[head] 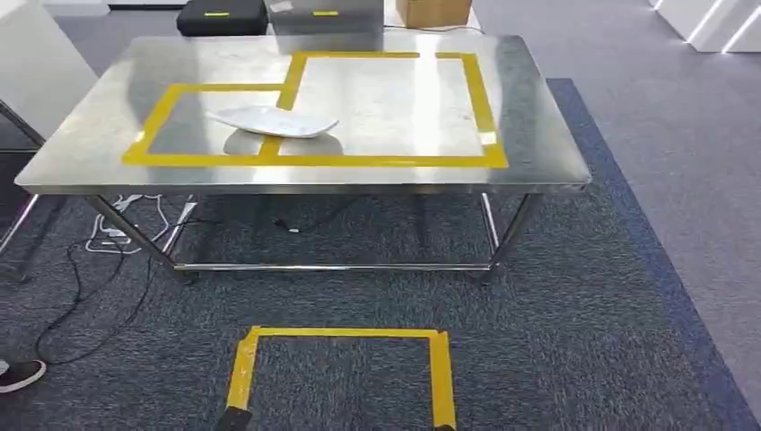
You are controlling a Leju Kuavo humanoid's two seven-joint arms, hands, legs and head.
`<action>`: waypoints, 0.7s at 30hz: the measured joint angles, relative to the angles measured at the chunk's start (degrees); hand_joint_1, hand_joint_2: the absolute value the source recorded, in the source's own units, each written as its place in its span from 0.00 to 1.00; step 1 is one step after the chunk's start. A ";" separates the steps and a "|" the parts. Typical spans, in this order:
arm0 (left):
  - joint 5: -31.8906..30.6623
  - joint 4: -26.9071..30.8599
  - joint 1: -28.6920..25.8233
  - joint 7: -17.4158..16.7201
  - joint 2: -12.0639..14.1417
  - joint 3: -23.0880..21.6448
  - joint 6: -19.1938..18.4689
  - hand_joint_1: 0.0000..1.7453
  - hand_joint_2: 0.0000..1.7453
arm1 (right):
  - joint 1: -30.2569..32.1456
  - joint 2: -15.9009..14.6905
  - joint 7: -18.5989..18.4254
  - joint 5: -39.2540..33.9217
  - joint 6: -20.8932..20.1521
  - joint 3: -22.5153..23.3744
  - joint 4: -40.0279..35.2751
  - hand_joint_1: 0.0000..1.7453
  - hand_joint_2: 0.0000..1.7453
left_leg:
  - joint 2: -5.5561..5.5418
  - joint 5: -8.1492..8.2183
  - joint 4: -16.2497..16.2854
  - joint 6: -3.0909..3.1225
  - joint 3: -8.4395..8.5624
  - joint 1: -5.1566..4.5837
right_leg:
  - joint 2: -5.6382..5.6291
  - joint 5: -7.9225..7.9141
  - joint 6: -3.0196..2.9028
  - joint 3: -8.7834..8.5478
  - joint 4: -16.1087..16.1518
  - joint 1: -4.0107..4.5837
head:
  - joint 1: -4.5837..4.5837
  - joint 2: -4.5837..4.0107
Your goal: Take the parts from the cabinet and place them on the table.
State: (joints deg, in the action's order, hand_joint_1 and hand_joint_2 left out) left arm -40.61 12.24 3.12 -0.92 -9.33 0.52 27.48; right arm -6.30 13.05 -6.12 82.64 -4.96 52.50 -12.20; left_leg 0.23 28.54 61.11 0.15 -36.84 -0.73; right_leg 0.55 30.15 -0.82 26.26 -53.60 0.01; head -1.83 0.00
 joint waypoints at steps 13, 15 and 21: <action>-0.02 -0.41 0.02 -2.25 -0.26 -0.44 -2.56 0.00 0.00 | -0.41 -0.02 0.26 -0.09 -0.07 -0.37 -0.07 0.00 0.00 | -0.34 1.98 -2.91 -0.56 7.94 1.66 | -0.09 -4.58 2.85 8.42 -4.56 -0.13 | 0.35 0.00; -0.04 -0.46 0.18 -2.30 -0.28 -0.44 -2.71 0.00 0.00 | -0.45 -0.04 0.35 -0.09 -0.09 -0.37 -0.07 0.00 0.00 | 0.03 0.80 -3.07 1.37 6.66 1.75 | -0.43 0.56 3.16 10.21 -7.61 -0.29 | -0.05 0.00; -0.33 -0.46 0.16 -3.15 -0.31 -0.44 -2.25 0.00 0.00 | -0.59 -0.04 0.50 0.26 -0.33 -0.44 -0.07 0.00 0.00 | -0.16 -2.55 -3.01 2.01 2.15 0.62 | -0.58 2.20 2.58 9.65 -19.64 -0.03 | -0.20 0.00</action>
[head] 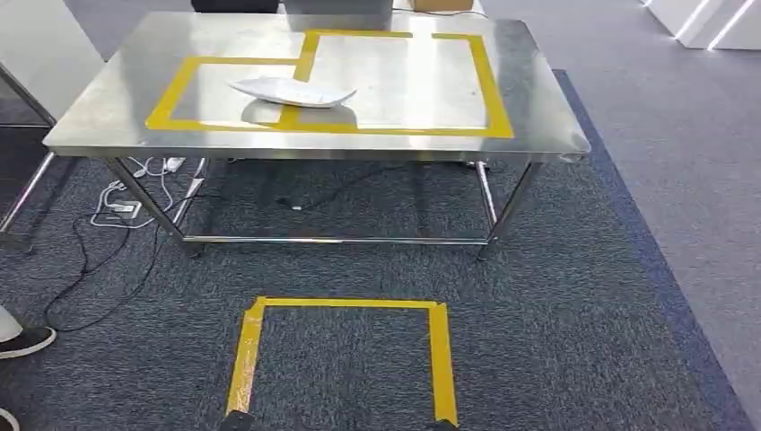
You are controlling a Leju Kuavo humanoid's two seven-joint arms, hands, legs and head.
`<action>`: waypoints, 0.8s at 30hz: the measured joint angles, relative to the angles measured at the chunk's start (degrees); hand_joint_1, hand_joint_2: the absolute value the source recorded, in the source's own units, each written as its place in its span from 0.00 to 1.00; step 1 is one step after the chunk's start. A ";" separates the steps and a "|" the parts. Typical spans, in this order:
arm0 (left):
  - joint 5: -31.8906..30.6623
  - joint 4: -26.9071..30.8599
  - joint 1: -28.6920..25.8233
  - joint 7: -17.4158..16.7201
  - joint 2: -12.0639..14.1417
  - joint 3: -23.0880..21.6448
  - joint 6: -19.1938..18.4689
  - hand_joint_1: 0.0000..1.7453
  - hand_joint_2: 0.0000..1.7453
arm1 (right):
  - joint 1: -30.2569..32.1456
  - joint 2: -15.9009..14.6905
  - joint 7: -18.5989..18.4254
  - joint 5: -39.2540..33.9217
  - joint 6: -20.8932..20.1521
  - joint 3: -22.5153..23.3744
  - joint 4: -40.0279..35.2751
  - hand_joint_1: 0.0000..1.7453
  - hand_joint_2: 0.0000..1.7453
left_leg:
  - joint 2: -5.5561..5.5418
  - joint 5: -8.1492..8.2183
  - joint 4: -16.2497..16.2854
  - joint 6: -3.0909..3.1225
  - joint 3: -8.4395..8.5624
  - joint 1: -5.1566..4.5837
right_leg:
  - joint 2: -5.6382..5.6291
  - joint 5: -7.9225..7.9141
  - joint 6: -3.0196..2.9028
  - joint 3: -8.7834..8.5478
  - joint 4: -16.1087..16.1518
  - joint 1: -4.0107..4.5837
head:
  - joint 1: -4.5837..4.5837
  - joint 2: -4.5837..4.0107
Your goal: Take the parts from the cabinet and place them on the table.
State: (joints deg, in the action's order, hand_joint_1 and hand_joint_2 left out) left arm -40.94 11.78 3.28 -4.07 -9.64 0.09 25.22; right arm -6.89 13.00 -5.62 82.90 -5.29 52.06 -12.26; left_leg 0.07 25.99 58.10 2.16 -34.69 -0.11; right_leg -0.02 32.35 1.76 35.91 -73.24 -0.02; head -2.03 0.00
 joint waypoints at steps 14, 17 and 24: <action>-1.97 -0.11 -0.06 -0.26 0.02 -0.48 0.39 0.00 0.00 | 0.30 0.13 0.13 0.74 -1.18 -0.44 0.02 0.00 0.00 | -0.77 6.71 17.14 -4.42 -5.72 0.88 | 2.52 -1.60 -2.55 -9.08 18.52 -0.15 | 0.94 0.00; -2.14 -0.11 -0.03 -0.72 0.24 -0.48 0.33 0.00 0.00 | 0.23 0.13 0.13 0.74 -1.25 -0.48 -0.02 0.00 0.00 | 1.29 1.70 4.73 -4.70 2.57 1.36 | 4.39 -1.65 -2.17 -9.17 17.79 -0.23 | 0.96 0.00; -2.38 -0.17 -0.07 -1.07 0.31 -0.52 0.04 0.00 0.00 | 0.13 0.11 0.17 0.85 -1.53 -0.85 -0.20 0.00 0.00 | 1.60 1.92 -0.47 -0.99 3.78 1.01 | 2.94 0.38 0.04 -7.43 15.56 0.25 | 0.41 0.00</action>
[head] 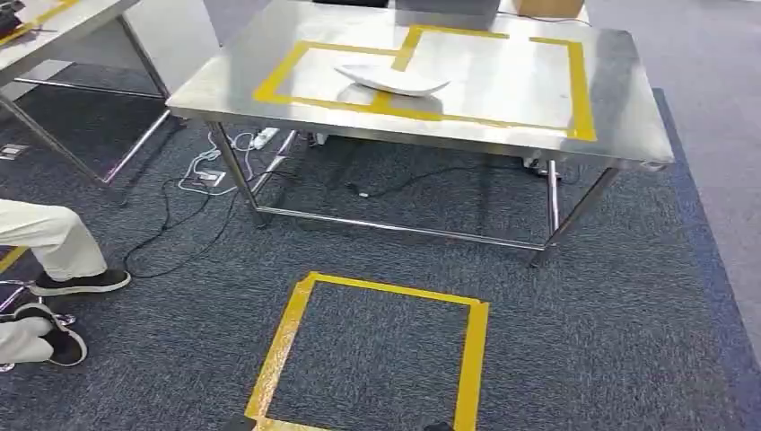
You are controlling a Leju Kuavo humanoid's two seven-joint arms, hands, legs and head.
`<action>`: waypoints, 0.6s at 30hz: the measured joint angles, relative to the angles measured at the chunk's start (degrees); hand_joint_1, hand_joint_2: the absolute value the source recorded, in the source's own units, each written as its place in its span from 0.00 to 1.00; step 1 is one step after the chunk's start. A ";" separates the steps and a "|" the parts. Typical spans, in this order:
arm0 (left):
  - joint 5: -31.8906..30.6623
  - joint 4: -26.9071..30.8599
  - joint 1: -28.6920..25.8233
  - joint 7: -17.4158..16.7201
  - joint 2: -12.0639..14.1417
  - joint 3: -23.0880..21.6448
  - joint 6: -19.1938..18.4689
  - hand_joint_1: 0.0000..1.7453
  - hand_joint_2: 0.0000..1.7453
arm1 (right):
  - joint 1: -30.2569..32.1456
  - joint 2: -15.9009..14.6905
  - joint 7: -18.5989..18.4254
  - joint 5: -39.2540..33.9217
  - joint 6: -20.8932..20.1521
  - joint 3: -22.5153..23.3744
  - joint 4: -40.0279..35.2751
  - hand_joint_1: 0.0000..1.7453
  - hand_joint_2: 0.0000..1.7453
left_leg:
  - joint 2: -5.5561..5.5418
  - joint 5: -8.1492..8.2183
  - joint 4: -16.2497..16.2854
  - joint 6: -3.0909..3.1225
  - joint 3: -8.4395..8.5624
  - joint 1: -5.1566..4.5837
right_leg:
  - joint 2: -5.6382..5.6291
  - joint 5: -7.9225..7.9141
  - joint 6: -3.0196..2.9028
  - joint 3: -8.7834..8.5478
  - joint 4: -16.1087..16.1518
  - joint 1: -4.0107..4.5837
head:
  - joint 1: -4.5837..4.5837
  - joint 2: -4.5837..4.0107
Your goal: Take the parts from the cabinet and place them on the table.
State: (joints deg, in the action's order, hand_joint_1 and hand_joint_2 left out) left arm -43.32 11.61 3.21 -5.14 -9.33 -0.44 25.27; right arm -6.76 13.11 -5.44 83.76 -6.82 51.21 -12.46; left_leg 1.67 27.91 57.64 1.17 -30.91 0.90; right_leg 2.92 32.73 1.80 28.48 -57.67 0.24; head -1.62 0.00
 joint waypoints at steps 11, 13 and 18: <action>-0.98 -0.09 0.41 0.11 -0.09 -0.20 0.15 0.00 0.00 | -0.18 -0.02 -0.13 0.00 -1.23 -0.09 0.15 0.00 0.00 | -7.28 -1.75 1.32 -0.27 -3.16 -0.76 | -8.74 -1.01 -0.75 -0.48 0.66 -0.68 | -0.24 0.00; -1.18 -0.11 0.14 0.17 -0.04 -0.31 0.13 0.00 0.00 | -0.20 -0.02 -0.09 0.00 -1.29 -0.11 0.15 0.00 0.00 | -8.58 -2.60 1.08 -1.19 -3.78 -0.43 | -7.71 -1.46 -1.22 -0.27 0.32 -0.38 | -0.17 0.02; -1.66 -0.15 0.18 0.24 0.13 -0.42 0.02 0.00 0.00 | -0.11 0.09 -0.52 -0.04 -1.44 -0.13 0.13 0.00 0.00 | -2.64 4.79 13.84 -2.48 -9.25 -0.42 | -2.75 -2.23 -2.47 -0.33 1.04 -0.36 | 0.57 0.00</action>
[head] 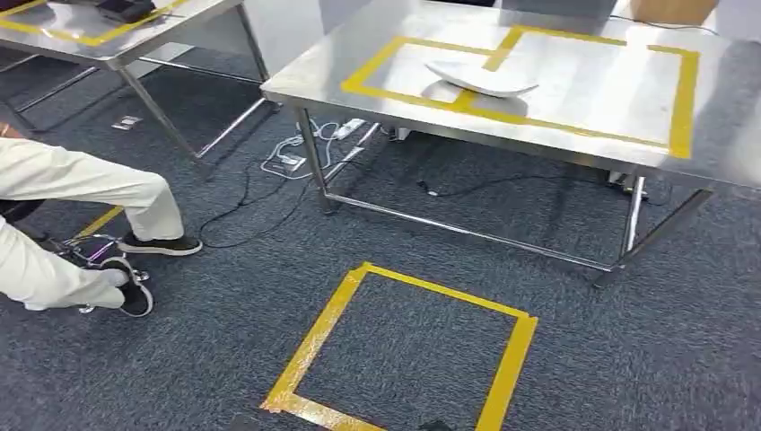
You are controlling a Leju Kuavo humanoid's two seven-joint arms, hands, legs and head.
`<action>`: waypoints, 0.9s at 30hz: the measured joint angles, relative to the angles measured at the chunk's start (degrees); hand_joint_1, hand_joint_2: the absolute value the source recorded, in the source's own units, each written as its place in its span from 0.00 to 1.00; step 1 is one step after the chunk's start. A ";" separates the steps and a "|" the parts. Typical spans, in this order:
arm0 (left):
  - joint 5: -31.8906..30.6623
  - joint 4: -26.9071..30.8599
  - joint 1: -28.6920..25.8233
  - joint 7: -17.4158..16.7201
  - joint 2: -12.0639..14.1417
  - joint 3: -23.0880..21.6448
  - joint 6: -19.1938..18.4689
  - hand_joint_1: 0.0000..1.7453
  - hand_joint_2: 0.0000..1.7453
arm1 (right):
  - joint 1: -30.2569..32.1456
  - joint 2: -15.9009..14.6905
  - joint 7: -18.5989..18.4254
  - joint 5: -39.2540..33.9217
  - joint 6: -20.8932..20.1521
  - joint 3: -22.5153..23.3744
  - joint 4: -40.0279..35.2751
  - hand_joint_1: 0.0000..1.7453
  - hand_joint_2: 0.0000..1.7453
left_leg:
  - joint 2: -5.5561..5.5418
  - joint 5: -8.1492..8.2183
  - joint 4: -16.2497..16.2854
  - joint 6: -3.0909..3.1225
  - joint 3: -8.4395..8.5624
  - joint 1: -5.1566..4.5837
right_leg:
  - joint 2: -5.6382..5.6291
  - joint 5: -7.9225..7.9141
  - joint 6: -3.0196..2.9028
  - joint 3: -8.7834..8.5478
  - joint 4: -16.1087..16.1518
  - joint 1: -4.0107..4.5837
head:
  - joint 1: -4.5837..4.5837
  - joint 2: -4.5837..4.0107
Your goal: Take the parts from the cabinet and place them on the table.
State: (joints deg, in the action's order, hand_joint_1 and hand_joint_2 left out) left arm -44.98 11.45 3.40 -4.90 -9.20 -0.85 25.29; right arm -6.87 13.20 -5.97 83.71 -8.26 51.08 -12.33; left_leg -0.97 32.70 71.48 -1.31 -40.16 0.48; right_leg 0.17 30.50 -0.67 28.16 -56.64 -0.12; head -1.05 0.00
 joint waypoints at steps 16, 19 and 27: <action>-0.04 -0.07 0.00 0.30 0.24 0.00 -0.11 0.00 0.00 | -0.12 -0.02 0.83 0.28 -0.04 -0.20 -0.57 0.00 0.00 | 0.47 -6.63 -13.47 4.01 6.44 -0.35 | -0.24 9.12 2.06 7.31 -16.22 0.96 | -0.59 0.00; 0.11 -0.07 -0.36 0.31 0.28 0.02 -0.09 0.00 0.00 | -0.10 -0.02 1.44 0.35 0.35 -0.33 -0.57 0.00 0.00 | -2.14 -6.93 -13.34 3.64 6.35 -0.35 | -0.39 5.23 2.14 5.86 -13.70 0.66 | -0.63 0.00; 0.22 -0.13 -0.64 0.33 0.39 0.02 -0.28 0.00 0.00 | 0.01 0.11 1.86 0.39 0.44 -0.81 -0.13 0.00 0.00 | -6.13 -7.85 -11.83 1.23 3.90 -0.29 | -3.81 0.55 0.76 0.40 -1.17 -0.73 | -0.59 0.00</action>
State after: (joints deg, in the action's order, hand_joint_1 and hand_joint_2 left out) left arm -44.76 11.32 2.75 -4.57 -8.81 -0.83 25.00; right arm -6.86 13.31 -4.11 84.11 -7.82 50.27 -12.46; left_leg -7.10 24.85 59.65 -0.08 -36.26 0.19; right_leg -3.65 31.05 0.08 28.56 -57.81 -0.85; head -1.64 0.00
